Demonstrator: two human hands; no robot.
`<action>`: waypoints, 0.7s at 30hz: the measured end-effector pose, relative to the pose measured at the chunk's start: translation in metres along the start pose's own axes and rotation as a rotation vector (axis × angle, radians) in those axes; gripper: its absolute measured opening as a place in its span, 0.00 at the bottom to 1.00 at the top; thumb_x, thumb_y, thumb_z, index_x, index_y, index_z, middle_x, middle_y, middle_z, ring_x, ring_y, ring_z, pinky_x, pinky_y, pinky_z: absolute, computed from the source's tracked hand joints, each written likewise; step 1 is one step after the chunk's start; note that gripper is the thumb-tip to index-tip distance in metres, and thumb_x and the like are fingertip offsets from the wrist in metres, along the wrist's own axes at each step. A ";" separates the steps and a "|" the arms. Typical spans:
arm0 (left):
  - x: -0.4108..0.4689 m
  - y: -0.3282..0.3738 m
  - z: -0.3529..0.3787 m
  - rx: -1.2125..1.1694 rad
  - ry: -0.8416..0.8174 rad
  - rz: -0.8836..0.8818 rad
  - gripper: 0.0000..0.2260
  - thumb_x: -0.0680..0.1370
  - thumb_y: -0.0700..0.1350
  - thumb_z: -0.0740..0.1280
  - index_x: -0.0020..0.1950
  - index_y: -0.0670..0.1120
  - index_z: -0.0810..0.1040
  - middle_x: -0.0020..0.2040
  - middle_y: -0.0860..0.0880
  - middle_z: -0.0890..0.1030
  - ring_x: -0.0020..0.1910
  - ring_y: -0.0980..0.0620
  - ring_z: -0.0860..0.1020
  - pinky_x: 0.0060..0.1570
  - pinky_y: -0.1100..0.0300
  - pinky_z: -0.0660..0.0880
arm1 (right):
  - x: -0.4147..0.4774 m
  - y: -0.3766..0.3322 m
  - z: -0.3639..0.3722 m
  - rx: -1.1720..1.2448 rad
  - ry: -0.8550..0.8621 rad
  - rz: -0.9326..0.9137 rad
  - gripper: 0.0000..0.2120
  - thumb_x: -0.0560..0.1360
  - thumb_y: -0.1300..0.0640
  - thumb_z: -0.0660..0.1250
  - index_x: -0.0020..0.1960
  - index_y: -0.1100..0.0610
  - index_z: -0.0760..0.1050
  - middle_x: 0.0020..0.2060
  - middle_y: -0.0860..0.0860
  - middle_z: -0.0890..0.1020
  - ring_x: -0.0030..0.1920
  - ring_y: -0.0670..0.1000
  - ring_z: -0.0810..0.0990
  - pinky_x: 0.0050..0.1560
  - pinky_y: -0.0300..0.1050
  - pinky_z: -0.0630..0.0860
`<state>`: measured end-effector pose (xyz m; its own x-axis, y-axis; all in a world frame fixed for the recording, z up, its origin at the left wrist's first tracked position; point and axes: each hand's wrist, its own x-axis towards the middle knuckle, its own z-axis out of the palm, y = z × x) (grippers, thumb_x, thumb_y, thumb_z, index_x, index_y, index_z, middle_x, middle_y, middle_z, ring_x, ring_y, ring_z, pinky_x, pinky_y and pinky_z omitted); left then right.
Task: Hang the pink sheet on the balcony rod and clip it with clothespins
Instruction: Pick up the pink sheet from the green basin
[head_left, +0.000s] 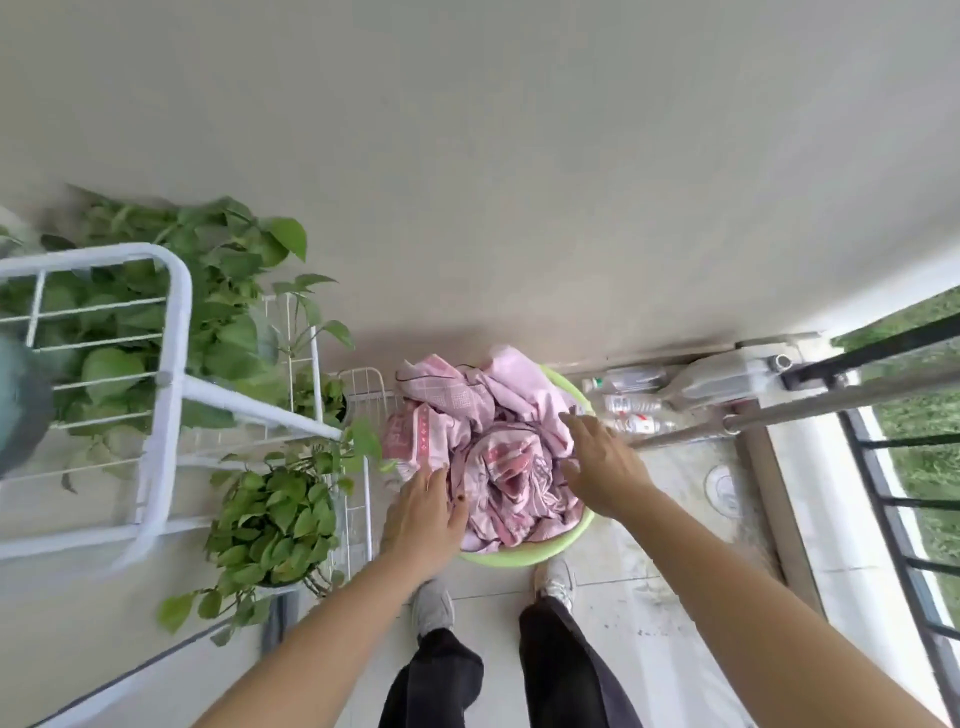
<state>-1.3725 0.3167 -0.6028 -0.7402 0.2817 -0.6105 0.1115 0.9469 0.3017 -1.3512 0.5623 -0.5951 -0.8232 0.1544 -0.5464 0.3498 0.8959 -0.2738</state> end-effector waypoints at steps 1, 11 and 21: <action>0.013 -0.003 0.019 -0.047 -0.021 -0.029 0.24 0.82 0.55 0.56 0.74 0.44 0.63 0.72 0.45 0.67 0.71 0.44 0.66 0.67 0.46 0.67 | 0.017 0.004 0.018 0.024 -0.029 -0.016 0.28 0.79 0.55 0.60 0.78 0.49 0.57 0.73 0.55 0.68 0.65 0.58 0.75 0.60 0.58 0.77; 0.126 -0.009 0.147 -0.325 0.148 -0.242 0.30 0.72 0.55 0.74 0.69 0.47 0.66 0.60 0.51 0.76 0.61 0.48 0.75 0.60 0.49 0.74 | 0.116 0.031 0.174 0.148 -0.070 -0.170 0.53 0.66 0.32 0.69 0.81 0.49 0.46 0.80 0.53 0.52 0.80 0.55 0.48 0.78 0.58 0.54; 0.121 0.000 0.113 -0.219 0.213 -0.216 0.06 0.67 0.38 0.70 0.42 0.43 0.77 0.41 0.49 0.77 0.45 0.46 0.76 0.41 0.52 0.75 | 0.108 0.058 0.161 0.219 0.136 -0.078 0.39 0.60 0.59 0.80 0.70 0.59 0.73 0.64 0.60 0.75 0.62 0.63 0.77 0.52 0.54 0.79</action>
<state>-1.3869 0.3680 -0.7598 -0.8551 0.0190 -0.5182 -0.1893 0.9189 0.3461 -1.3477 0.5634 -0.7976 -0.8987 0.1567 -0.4096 0.3596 0.7980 -0.4836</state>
